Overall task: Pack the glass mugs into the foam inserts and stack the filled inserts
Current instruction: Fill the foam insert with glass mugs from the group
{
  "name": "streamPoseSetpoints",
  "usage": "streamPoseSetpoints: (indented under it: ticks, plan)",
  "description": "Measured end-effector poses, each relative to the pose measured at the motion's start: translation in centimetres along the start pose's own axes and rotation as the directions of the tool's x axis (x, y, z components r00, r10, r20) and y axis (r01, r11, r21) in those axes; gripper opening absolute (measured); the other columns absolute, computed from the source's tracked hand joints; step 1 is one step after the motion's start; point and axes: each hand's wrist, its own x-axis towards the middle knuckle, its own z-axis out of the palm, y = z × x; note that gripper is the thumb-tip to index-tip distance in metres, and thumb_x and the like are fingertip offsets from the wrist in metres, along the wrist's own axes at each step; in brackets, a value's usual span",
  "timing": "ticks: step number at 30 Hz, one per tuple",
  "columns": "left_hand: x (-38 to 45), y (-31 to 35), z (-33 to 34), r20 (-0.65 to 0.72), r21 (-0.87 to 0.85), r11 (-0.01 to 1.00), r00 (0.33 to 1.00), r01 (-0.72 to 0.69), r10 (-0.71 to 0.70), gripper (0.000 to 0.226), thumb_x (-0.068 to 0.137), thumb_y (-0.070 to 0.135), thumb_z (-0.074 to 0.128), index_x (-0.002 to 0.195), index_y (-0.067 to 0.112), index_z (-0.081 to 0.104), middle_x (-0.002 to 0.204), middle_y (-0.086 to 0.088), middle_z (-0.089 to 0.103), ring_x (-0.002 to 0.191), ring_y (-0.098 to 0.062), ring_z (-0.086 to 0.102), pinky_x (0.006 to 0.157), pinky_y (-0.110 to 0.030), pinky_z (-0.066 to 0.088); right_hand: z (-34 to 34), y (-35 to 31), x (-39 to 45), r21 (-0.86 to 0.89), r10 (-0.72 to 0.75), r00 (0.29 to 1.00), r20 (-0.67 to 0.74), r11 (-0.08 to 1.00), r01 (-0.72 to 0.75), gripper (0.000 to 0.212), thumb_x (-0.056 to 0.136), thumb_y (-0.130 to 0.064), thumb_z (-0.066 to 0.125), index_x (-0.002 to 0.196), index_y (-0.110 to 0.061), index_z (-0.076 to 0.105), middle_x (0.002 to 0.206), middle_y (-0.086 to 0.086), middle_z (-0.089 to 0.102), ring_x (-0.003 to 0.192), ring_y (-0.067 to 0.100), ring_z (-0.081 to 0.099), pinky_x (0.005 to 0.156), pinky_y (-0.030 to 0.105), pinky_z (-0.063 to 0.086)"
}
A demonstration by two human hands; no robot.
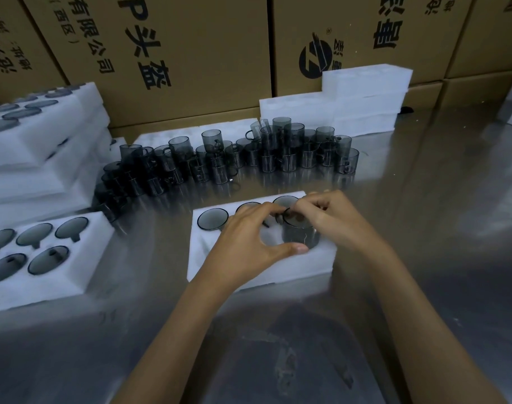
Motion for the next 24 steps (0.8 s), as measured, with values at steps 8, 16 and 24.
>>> streamPoseSetpoints:
  ticks: [8,16,24]
  plan:
    - [0.2,0.0,-0.3,-0.022,-0.124,0.992,1.0,-0.005,0.002,0.039,0.088,0.059,0.058,0.114,0.032,0.069,0.104,0.017,0.064,0.113,0.001,0.05,0.095,-0.019,0.039,-1.8,1.5,0.7,-0.048,0.061,0.998,-0.008,0.997,-0.062,0.018,0.094,-0.028,0.066,0.11,-0.028,0.073,0.129,-0.007,0.06,0.128,0.008,0.048,0.111,0.029,0.035]
    - [0.2,-0.1,0.6,-0.002,0.048,0.998,1.0,-0.027,0.027,0.041,0.082,0.059,0.066,0.112,0.031,0.068,0.125,0.023,0.053,0.124,0.004,0.037,0.104,-0.024,0.024,-1.3,4.4,0.4,0.301,0.162,0.964,0.211,0.927,-0.222,0.07,0.09,-0.034,0.072,0.151,-0.035,0.037,0.131,-0.029,0.049,0.133,-0.002,0.042,0.099,0.015,0.041]
    - [0.4,0.3,-0.2,0.071,-0.081,0.995,0.996,0.056,-0.051,0.043,0.082,0.049,0.074,0.121,0.04,0.06,0.12,0.025,0.054,0.12,0.001,0.049,0.102,-0.025,0.035,-1.0,5.4,1.0,0.403,0.182,0.964,0.193,0.881,-0.247,0.063,0.077,-0.034,0.083,0.132,-0.042,0.054,0.112,-0.032,0.067,0.106,-0.009,0.064,0.081,0.013,0.052]
